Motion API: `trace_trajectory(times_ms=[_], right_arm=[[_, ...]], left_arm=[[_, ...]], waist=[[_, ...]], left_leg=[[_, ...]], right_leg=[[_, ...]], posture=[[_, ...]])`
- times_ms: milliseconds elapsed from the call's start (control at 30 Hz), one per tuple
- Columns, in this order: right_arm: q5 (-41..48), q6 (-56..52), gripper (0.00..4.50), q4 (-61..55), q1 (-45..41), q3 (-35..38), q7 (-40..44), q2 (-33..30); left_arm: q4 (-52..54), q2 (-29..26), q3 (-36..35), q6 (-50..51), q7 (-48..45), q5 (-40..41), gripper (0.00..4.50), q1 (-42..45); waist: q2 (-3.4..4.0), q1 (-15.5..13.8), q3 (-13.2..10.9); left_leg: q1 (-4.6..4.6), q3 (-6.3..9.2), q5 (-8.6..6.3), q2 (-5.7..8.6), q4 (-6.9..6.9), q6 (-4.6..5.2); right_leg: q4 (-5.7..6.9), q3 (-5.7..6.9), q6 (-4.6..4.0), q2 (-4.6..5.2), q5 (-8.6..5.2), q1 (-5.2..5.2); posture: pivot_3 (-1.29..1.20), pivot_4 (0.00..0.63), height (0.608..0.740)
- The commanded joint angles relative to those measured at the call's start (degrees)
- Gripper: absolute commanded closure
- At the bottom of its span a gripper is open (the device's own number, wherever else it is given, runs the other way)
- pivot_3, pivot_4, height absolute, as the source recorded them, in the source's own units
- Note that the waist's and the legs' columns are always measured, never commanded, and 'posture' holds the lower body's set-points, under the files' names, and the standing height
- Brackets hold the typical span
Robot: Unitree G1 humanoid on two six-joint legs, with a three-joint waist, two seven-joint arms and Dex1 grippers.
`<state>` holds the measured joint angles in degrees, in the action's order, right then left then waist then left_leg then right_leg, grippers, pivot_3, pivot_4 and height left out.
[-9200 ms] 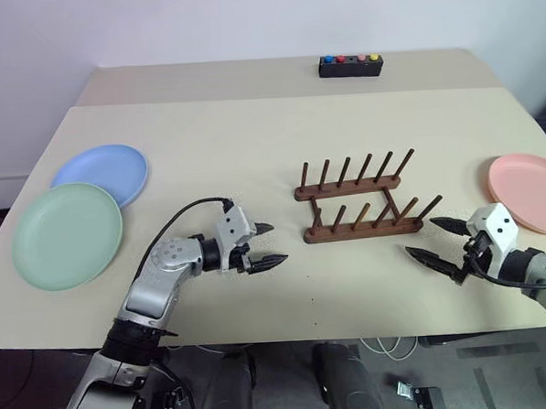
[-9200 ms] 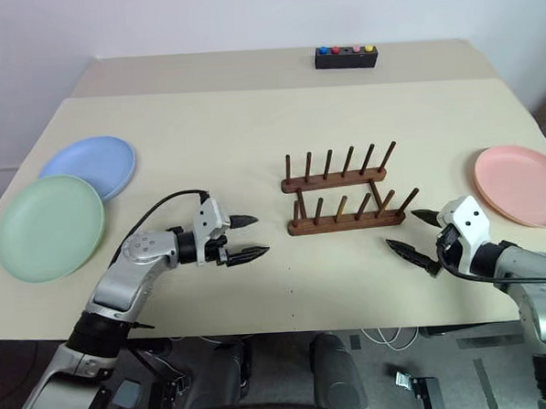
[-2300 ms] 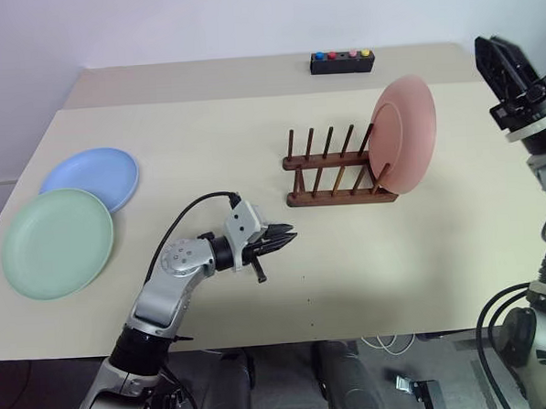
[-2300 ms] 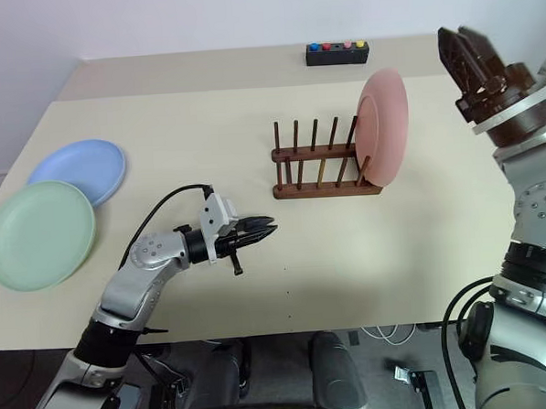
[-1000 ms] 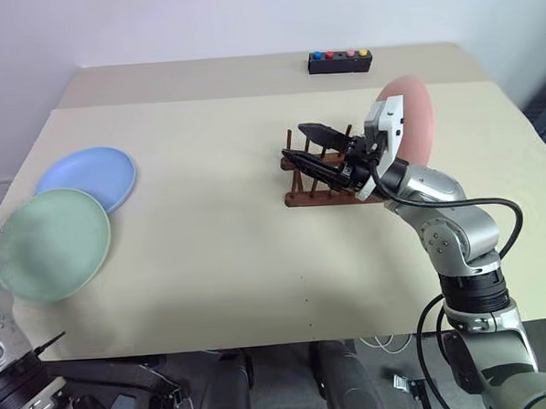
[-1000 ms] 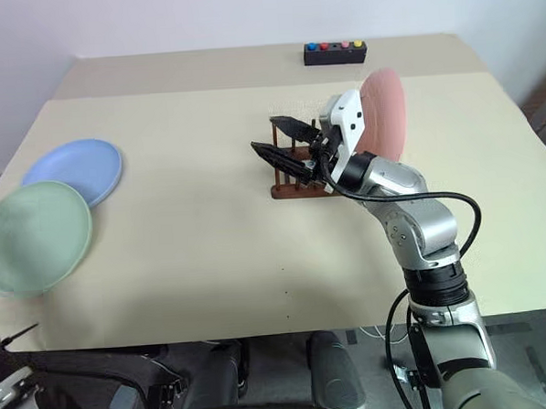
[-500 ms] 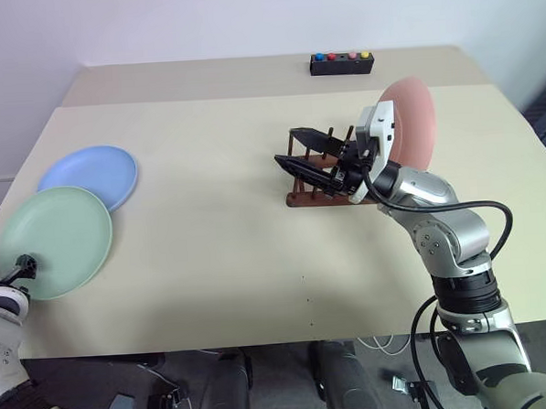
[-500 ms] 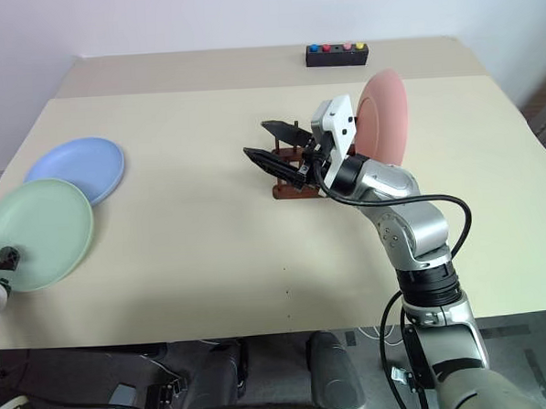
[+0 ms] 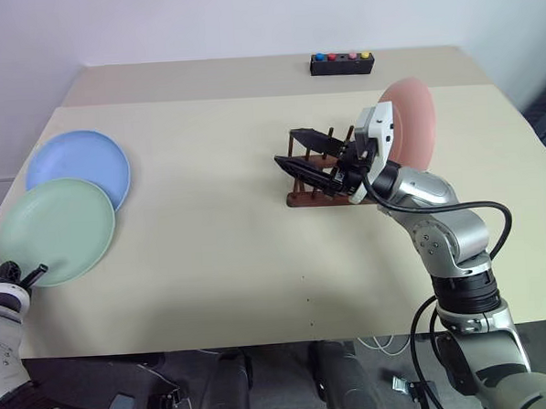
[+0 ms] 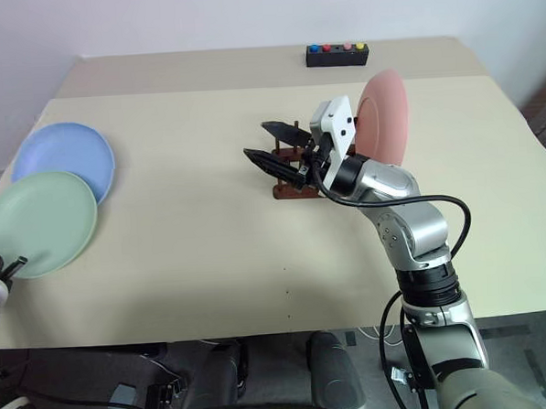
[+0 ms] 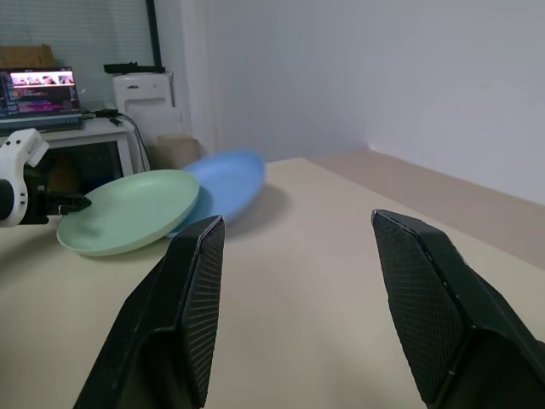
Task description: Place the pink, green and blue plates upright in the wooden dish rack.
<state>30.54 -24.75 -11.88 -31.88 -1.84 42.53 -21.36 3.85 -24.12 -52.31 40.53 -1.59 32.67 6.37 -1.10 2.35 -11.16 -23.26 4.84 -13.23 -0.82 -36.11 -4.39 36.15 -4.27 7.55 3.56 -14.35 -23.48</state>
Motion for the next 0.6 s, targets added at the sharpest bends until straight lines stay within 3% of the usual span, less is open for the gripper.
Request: trace_trajectory(times_ms=[33, 200, 400, 600], right_arm=[[1.34, 0.00, 1.70, -2.20, -0.02, 1.18, 0.78, -0.40], [-4.52, 2.81, 1.70, -2.57, 0.87, -3.05, 4.83, -4.74], [-16.19, 14.33, 1.70, -0.93, -0.21, -8.57, 5.52, -6.57], [-29.80, 26.88, 1.70, 2.14, -2.81, -12.76, 3.20, -7.92]], left_arm=[[5.92, 1.05, 0.68, -5.08, -4.54, 4.10, 4.47, -0.06], [11.26, 1.32, 1.39, -9.04, -5.88, 8.84, 4.47, 2.60], [19.33, -5.45, 17.88, -8.21, -6.20, 0.75, 4.47, 6.53], [23.84, -6.04, 32.77, -5.02, -4.22, -4.32, 4.47, 14.58]], waist=[[-0.01, -0.12, 0.00], [-0.03, -0.13, -0.01], [-0.03, -0.06, -0.01], [-0.03, 0.02, -0.02]], left_leg=[[-0.01, 0.00, 0.00, 0.00, -0.01, 0.00], [-0.02, 0.00, 0.00, 0.00, -0.01, -0.01], [-0.01, -0.02, 0.01, 0.00, -0.02, -0.01], [-0.03, -0.01, 0.02, 0.01, 0.01, -0.03]], right_leg=[[0.00, 0.00, 0.00, 0.00, 0.00, 0.00], [-0.03, 0.00, -0.03, 0.00, 0.00, 0.00], [-0.04, -0.01, -0.01, -0.01, 0.01, 0.01], [-0.05, -0.01, 0.02, -0.01, 0.02, 0.00]], posture=[[0.00, 0.150, 0.730], [0.00, 0.150, 0.730], [0.00, 0.150, 0.730], [0.00, 0.150, 0.730]])
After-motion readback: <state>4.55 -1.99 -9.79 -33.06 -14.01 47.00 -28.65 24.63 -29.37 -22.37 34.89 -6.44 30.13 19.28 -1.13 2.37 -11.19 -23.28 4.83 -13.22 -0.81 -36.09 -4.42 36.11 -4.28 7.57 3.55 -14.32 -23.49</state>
